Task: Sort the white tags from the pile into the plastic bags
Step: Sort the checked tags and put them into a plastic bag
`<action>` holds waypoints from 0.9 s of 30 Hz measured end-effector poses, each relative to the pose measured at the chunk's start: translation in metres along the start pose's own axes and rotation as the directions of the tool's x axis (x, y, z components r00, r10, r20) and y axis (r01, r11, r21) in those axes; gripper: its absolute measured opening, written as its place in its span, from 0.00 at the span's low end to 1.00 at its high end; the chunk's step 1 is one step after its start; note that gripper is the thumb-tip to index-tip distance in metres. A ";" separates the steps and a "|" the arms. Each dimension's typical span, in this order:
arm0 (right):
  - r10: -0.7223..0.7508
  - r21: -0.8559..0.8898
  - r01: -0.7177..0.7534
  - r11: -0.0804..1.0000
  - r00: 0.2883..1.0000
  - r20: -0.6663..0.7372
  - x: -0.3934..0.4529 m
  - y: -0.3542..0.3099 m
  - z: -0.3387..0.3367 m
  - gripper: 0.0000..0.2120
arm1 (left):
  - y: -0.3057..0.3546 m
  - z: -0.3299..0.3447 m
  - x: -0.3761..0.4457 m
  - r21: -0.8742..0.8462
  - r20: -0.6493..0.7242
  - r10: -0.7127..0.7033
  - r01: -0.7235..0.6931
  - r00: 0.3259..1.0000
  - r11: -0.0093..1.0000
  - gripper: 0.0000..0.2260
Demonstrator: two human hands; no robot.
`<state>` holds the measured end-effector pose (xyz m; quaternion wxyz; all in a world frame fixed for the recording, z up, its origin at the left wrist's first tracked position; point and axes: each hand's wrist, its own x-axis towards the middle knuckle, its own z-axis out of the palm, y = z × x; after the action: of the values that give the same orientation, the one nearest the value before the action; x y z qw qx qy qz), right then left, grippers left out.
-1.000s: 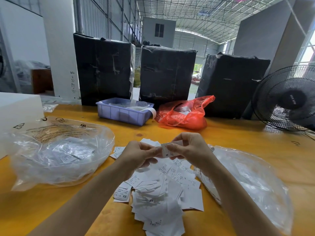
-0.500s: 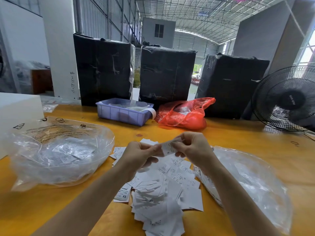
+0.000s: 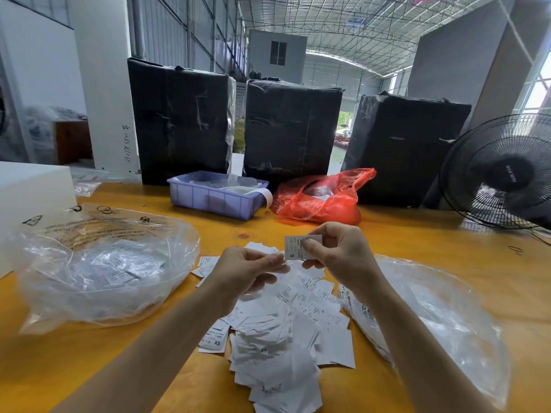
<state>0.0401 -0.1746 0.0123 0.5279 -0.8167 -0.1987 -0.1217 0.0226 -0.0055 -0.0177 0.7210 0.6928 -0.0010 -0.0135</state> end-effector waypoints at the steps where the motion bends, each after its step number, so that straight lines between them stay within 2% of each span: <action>1: 0.002 -0.001 -0.002 1.000 1.000 -0.002 0.000 0.000 0.000 0.03 | 0.000 0.000 0.000 -0.003 0.003 0.001 -0.001 1.000 1.000 0.07; 9: 0.010 -0.007 -0.010 1.000 1.000 -0.024 0.000 0.000 0.000 0.02 | 0.002 -0.001 -0.002 -0.017 -0.002 0.008 -0.008 1.000 1.000 0.07; 19: 0.028 -0.044 -0.029 0.999 0.999 -0.020 0.001 -0.001 -0.002 0.03 | 0.000 -0.002 0.002 -0.006 -0.071 0.024 -0.025 0.997 1.000 0.07; 27: 0.114 0.027 -0.116 0.993 0.989 0.092 -0.002 -0.004 -0.002 0.02 | -0.001 -0.001 0.001 0.012 -0.095 0.056 -0.055 0.994 0.998 0.06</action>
<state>0.0370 -0.1754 0.0155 0.5377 -0.8228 -0.1770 -0.0506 0.0238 -0.0050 -0.0183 0.7172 0.6956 0.0139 0.0396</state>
